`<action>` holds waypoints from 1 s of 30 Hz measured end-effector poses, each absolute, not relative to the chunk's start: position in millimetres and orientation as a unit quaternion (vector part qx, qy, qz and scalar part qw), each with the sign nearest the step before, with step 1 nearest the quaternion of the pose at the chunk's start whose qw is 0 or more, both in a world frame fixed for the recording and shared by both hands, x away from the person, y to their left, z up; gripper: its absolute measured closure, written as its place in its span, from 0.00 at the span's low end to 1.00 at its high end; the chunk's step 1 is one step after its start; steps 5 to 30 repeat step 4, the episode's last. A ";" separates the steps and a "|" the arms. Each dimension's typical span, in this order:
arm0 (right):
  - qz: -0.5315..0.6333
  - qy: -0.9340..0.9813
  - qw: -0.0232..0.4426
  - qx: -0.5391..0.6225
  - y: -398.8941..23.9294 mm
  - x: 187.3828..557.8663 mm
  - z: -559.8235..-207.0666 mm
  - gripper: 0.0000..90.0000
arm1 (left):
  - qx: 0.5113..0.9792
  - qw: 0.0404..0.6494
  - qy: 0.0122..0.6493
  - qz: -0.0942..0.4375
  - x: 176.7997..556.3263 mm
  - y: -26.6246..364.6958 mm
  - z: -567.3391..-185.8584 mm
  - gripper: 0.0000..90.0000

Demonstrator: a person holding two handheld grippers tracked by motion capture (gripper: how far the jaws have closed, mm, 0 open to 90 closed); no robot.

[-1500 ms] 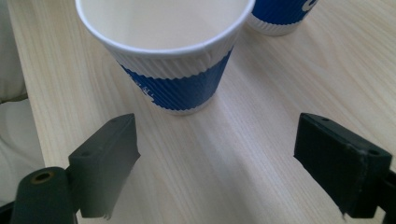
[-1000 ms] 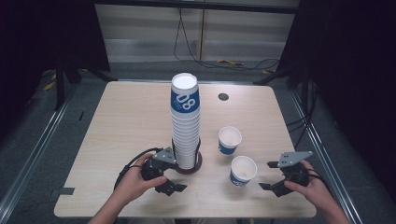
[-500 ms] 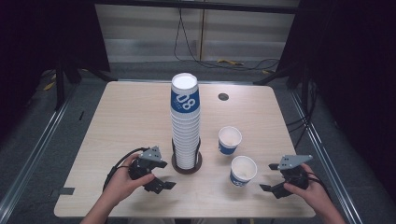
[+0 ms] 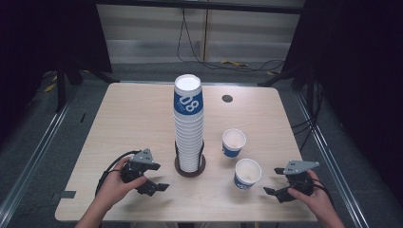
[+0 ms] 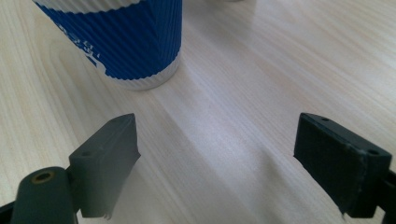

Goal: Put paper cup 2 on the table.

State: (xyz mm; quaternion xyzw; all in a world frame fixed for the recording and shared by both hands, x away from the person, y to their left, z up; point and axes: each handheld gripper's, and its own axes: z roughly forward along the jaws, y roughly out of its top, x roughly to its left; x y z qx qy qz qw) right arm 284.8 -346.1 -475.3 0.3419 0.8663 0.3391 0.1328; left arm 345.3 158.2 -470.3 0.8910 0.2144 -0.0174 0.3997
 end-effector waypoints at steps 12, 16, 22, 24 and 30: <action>0.357 0.855 0.137 0.350 -348.5 282.3 -473.4 0.15 | 0.890 0.399 0.219 -0.015 345.3 161.9 -474.4 0.18; 0.357 0.855 0.137 0.350 -348.5 282.3 -473.4 0.15 | 0.890 0.399 0.219 -0.015 345.3 161.9 -474.4 0.18; 0.357 0.855 0.137 0.350 -348.5 282.3 -473.4 0.15 | 0.890 0.399 0.219 -0.015 345.3 161.9 -474.4 0.18; 0.357 0.855 0.137 0.350 -348.5 282.3 -473.4 0.15 | 0.890 0.399 0.219 -0.015 345.3 161.9 -474.4 0.18; 0.357 0.855 0.137 0.350 -348.5 282.3 -473.4 0.15 | 0.890 0.399 0.219 -0.015 345.3 161.9 -474.4 0.18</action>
